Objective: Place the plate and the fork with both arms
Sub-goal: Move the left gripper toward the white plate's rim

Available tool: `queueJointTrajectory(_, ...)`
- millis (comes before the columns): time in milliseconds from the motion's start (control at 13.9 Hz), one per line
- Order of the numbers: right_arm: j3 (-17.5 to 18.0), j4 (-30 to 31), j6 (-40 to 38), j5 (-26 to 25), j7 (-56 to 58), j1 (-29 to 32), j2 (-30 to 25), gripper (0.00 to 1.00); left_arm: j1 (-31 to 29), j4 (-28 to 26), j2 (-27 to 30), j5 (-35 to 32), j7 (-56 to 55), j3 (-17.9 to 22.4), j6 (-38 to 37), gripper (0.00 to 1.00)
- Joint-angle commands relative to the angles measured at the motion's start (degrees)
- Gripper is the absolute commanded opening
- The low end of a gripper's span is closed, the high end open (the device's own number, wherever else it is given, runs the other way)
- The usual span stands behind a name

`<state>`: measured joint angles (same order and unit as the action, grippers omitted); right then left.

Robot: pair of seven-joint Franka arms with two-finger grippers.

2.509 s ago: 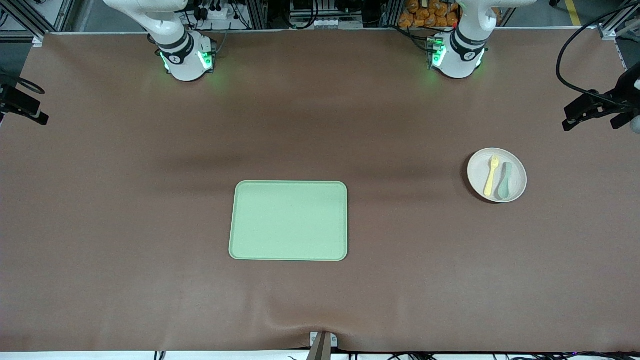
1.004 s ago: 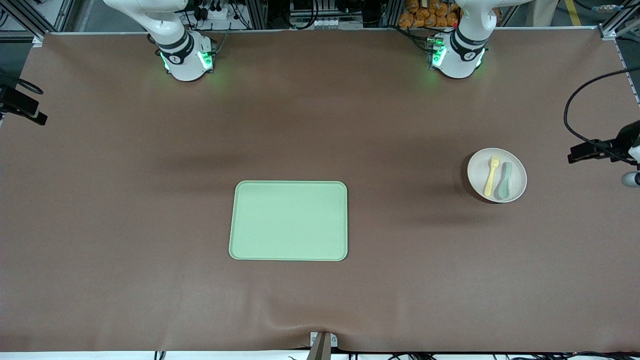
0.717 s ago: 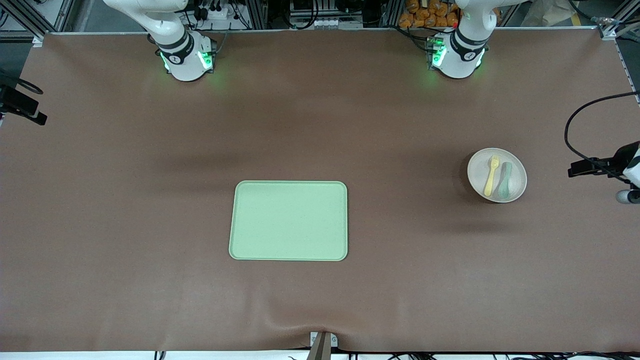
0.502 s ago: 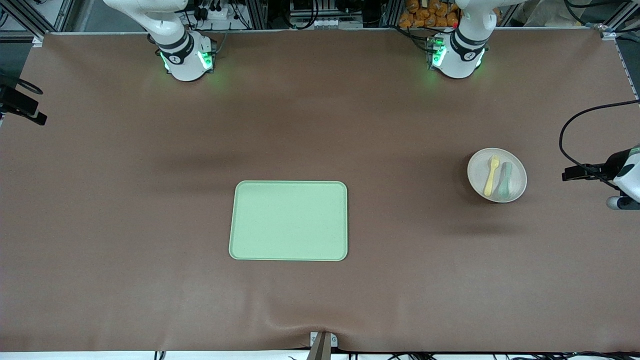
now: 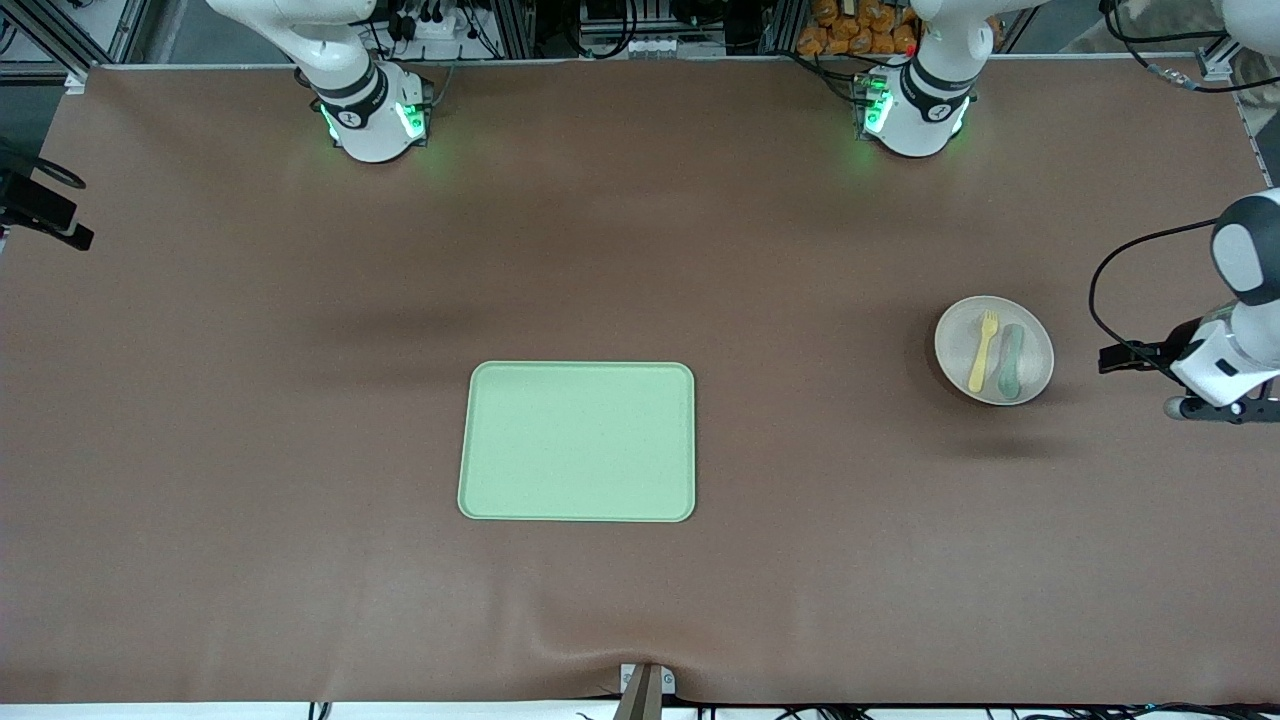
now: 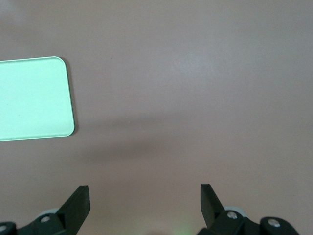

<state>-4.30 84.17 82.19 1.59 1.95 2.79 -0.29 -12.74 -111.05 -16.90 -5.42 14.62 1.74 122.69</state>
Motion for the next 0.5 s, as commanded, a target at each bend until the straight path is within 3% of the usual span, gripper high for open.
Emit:
queueJointTrajectory(0, 0.43, -0.50, -0.62, 0.69, -0.72, 0.81, -0.06, 1.00, -1.50, -4.34, -0.14, -1.26, 1.19, -0.59, 4.57, 1.00)
queueJointTrajectory(287, 0.43, -0.50, -0.71, 0.69, -0.72, 0.82, -0.06, 1.00, -2.91, -4.96, -4.54, -1.26, 4.62, -0.68, 8.43, 1.00)
queueJointTrajectory(430, 0.43, -0.50, -0.71, 0.69, -0.72, 0.81, -0.06, 1.00, -2.99, -7.76, -5.69, -1.26, 4.89, -0.68, 12.46, 1.00)
